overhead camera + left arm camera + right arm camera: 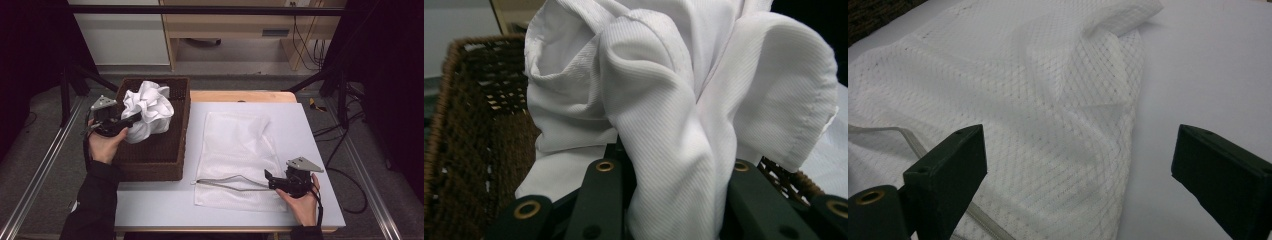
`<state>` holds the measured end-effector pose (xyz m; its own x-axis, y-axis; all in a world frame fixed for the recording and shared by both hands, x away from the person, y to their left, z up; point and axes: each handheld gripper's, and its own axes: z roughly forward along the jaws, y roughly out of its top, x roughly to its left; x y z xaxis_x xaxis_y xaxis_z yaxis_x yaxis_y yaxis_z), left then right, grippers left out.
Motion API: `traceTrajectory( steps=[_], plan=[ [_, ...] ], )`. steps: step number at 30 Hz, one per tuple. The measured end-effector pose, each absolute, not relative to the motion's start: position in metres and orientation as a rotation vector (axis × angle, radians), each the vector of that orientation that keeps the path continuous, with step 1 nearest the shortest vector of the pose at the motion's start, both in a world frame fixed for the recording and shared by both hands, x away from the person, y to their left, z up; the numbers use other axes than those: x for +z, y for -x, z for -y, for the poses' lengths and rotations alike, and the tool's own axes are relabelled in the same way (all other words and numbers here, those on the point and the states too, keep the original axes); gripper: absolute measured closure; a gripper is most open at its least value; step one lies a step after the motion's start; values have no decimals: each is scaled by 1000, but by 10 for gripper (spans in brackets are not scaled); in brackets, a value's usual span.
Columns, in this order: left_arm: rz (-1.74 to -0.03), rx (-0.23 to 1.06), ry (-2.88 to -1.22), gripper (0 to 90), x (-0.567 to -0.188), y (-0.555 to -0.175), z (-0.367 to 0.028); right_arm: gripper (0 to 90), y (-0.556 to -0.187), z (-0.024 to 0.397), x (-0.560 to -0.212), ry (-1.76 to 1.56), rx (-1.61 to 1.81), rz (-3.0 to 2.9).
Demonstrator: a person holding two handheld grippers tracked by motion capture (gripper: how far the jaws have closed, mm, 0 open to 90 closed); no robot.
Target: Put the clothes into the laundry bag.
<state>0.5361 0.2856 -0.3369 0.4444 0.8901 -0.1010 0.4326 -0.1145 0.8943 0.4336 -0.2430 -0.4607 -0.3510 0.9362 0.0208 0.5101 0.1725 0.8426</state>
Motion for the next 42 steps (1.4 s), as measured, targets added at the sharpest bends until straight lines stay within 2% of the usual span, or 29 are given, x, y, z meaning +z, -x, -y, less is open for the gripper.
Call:
traceTrajectory(
  steps=[8,21,33,42],
  plan=[
    [-1107,650,-1632,720,-315,-515,-289,86,-433,243,-460,-1349,1094,-1928],
    [-1007,695,-1593,717,-282,-481,-271,96,-429,242,-455,-1341,1117,-1904],
    [-879,687,-1579,717,-249,-458,-225,104,-425,246,-448,-1334,1135,-1877],
    [-787,633,-1628,715,-251,-458,-172,106,-422,250,-444,-1336,1152,-1858]
  ],
)
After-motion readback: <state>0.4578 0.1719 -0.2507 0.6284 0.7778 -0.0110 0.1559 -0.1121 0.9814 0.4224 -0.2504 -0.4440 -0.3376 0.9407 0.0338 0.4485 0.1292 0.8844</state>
